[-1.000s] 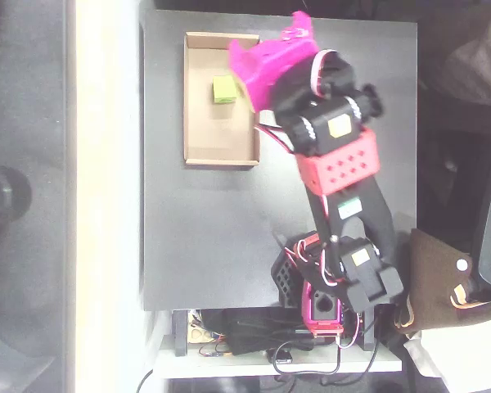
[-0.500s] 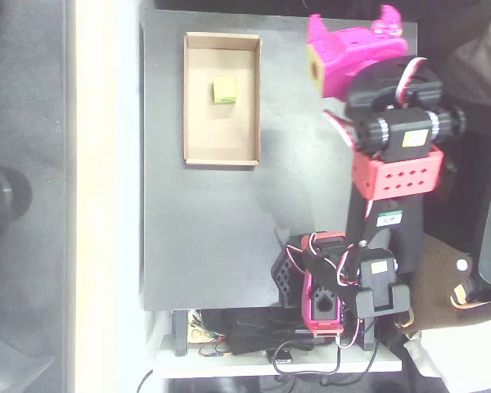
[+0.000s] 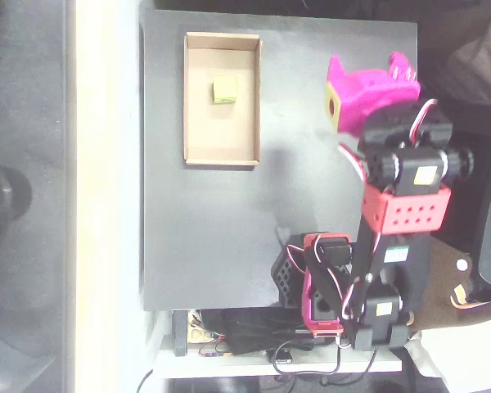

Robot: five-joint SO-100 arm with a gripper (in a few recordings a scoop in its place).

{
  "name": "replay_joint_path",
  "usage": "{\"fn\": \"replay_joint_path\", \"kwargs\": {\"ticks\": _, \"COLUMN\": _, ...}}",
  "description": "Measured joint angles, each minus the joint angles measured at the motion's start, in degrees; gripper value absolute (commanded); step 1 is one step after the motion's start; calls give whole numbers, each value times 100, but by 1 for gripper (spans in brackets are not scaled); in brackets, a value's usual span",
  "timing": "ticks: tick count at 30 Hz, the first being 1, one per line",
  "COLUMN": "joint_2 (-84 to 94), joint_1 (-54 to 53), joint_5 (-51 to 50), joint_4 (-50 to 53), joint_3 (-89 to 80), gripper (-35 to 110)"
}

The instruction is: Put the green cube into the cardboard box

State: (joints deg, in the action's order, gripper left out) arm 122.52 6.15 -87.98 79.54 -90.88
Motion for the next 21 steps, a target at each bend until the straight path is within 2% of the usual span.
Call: {"fn": "replay_joint_path", "kwargs": {"ticks": 21, "joint_2": 3867, "joint_1": -141, "joint_5": 26, "joint_4": 0, "joint_3": -4008, "gripper": 3}}
